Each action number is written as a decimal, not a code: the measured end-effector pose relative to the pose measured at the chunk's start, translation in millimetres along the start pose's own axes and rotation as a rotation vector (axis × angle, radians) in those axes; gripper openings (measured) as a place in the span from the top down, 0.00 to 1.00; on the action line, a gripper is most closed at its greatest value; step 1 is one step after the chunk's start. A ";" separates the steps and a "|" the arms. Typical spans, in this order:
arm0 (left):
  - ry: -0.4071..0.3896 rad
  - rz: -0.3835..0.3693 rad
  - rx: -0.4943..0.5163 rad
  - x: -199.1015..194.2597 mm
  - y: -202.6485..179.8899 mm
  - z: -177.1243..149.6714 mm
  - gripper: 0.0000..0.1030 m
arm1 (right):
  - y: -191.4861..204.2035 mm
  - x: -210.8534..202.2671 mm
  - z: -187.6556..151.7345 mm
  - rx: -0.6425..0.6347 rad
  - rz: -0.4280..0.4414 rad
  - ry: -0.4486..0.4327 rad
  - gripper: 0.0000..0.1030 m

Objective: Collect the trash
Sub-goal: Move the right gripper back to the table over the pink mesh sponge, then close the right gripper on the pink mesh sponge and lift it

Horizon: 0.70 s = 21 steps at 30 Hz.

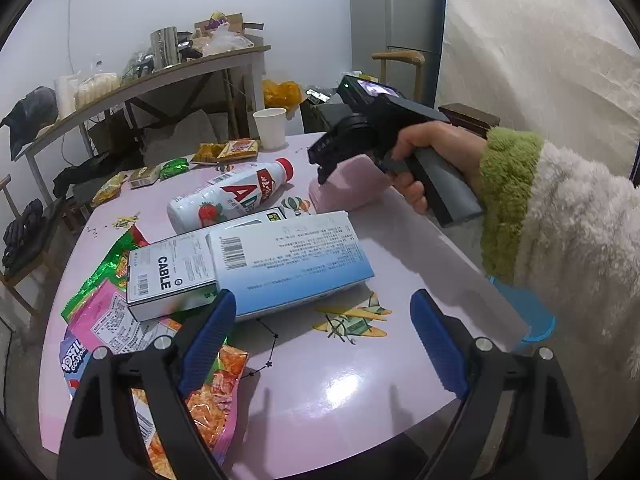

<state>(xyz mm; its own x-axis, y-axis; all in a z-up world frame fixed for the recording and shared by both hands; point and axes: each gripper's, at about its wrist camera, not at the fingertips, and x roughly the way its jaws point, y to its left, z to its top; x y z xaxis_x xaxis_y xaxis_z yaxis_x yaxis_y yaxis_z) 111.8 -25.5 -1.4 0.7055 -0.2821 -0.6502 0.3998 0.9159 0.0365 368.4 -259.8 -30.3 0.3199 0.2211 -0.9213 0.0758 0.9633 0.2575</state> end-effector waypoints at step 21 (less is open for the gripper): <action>-0.046 0.022 0.006 -19.1 -8.3 -0.4 0.16 | -74.4 -26.6 -55.3 0.393 0.356 0.003 0.70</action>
<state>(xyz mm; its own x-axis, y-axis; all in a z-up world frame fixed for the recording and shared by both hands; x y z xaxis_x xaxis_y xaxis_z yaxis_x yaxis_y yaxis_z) 94.8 -27.7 10.4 0.7401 -0.2754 -0.6136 0.3880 0.9200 0.0551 302.0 -328.9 -41.1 0.3876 0.5248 -0.7579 0.3118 0.6991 0.6435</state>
